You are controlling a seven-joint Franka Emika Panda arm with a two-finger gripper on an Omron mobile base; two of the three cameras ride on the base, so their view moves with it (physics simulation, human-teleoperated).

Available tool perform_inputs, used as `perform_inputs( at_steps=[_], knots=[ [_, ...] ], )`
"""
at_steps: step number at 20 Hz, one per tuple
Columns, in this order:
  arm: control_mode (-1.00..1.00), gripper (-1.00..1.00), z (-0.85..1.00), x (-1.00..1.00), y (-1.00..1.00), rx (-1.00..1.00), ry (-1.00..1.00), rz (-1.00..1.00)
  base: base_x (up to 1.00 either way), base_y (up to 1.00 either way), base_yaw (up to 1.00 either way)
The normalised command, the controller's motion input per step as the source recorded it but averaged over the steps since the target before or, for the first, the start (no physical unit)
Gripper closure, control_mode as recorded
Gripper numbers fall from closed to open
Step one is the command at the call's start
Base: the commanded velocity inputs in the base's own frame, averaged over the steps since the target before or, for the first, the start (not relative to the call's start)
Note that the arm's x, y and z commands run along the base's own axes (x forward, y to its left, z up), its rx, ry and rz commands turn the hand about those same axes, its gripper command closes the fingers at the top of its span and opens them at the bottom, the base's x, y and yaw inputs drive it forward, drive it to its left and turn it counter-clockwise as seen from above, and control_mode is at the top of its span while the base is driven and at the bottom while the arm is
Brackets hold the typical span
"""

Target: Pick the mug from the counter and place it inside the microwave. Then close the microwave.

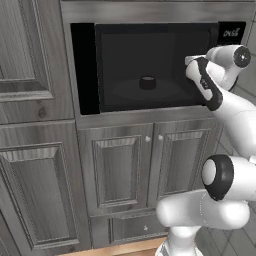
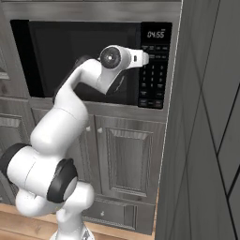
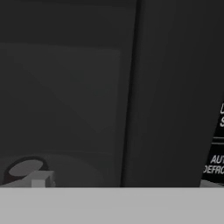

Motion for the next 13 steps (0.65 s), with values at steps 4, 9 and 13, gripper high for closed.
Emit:
perform_inputs(
  at_steps=[4, 9, 13],
  knots=[
    [-1.0, -1.0, 0.0, 0.53, 0.0, 0.0, 0.0, 0.0, 0.0, 0.0, 0.0],
    [-1.0, -1.0, 0.0, 0.44, 0.01, 0.0, 0.0, 0.0, 0.0, 0.0, 0.0],
    [-1.0, -1.0, 0.0, 0.22, 0.01, 0.0, 0.0, 0.0, 0.0, 0.0, 0.0]
  ],
)
